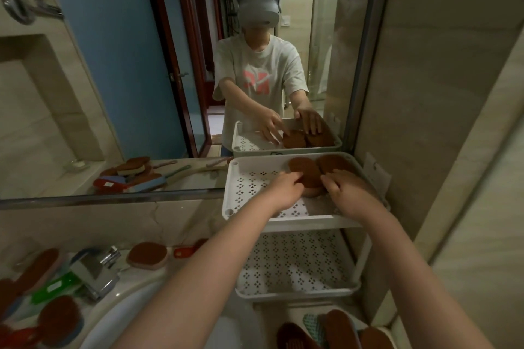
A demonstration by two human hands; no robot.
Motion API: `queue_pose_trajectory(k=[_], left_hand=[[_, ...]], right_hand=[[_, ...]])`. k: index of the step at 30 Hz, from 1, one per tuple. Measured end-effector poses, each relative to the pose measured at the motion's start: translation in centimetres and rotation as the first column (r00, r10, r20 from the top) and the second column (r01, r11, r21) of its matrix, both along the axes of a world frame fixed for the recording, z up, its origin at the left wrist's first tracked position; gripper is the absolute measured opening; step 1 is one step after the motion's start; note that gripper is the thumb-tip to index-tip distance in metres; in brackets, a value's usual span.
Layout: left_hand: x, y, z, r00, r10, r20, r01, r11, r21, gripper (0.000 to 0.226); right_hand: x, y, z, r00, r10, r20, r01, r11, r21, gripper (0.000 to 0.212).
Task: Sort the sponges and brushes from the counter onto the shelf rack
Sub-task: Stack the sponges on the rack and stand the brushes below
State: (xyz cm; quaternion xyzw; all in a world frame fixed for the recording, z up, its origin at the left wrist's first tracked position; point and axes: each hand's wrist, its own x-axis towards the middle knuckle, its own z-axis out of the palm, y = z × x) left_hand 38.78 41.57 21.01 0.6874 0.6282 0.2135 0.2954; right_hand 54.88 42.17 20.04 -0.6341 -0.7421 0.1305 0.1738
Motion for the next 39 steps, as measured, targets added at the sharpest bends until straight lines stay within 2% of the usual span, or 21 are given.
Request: queue_pose_trajectory(k=[8, 13, 17, 19, 21, 24, 26, 29, 33, 36, 39], left_hand=[[0.5, 0.6, -0.6, 0.994, 0.018, 0.108, -0.018, 1.0, -0.001, 0.048], [0.0, 0.1, 0.0, 0.994, 0.018, 0.11, -0.022, 0.999, 0.038, 0.053], [-1.6, -1.7, 1.1, 0.976, 0.075, 0.206, -0.119, 0.97, 0.211, 0.045], [-2.9, -3.2, 1.3, 0.969, 0.096, 0.229, -0.174, 0.921, 0.349, 0.035], [-4.4, -4.9, 1.1, 0.962, 0.108, 0.25, -0.226, 0.828, 0.512, 0.024], [-6.6, -8.2, -0.3, 0.948, 0.079, 0.307, -0.272, 0.702, 0.658, 0.011], [-8.0, -10.5, -1.6, 0.946, 0.063, 0.319, -0.281, 0.654, 0.703, 0.012], [-10.0, -13.3, -4.4, 0.95, 0.082, 0.3, -0.279, 0.653, 0.704, 0.014], [-11.9, -16.0, -9.1, 0.942, 0.13, 0.308, -0.299, 0.74, 0.603, 0.023], [-12.3, -17.8, -12.8, 0.932, 0.166, 0.322, -0.31, 0.827, 0.47, 0.026], [-11.8, -19.2, -16.2, 0.957, 0.189, 0.219, -0.247, 0.928, 0.279, 0.016]], right_hand=[[0.7, -0.3, -0.3, 1.0, 0.003, -0.02, -0.003, 0.999, 0.032, 0.051], [-0.1, -1.6, -0.1, 0.995, 0.013, -0.102, 0.018, 0.954, 0.298, 0.043], [-2.3, -3.7, 0.3, 0.987, 0.04, -0.157, 0.032, 0.902, 0.431, 0.039], [-3.9, -5.0, 0.3, 0.983, 0.072, -0.169, 0.033, 0.835, 0.549, 0.032], [-5.6, -6.5, 0.1, 0.974, 0.1, -0.205, 0.051, 0.779, 0.625, 0.023], [-8.1, -8.9, -1.0, 0.941, 0.152, -0.304, 0.087, 0.756, 0.648, 0.018], [-9.6, -10.4, -2.2, 0.915, 0.202, -0.348, 0.084, 0.75, 0.656, 0.015], [-11.6, -12.3, -4.7, 0.905, 0.231, -0.356, 0.044, 0.784, 0.62, 0.01], [-13.0, -14.5, -9.2, 0.922, 0.156, -0.355, 0.015, 0.9, 0.435, 0.014], [-12.8, -15.9, -12.8, 0.954, 0.091, -0.287, -0.013, 0.964, 0.264, 0.021], [-11.7, -17.4, -16.0, 0.966, -0.001, -0.257, 0.02, 0.997, 0.071, 0.02]])
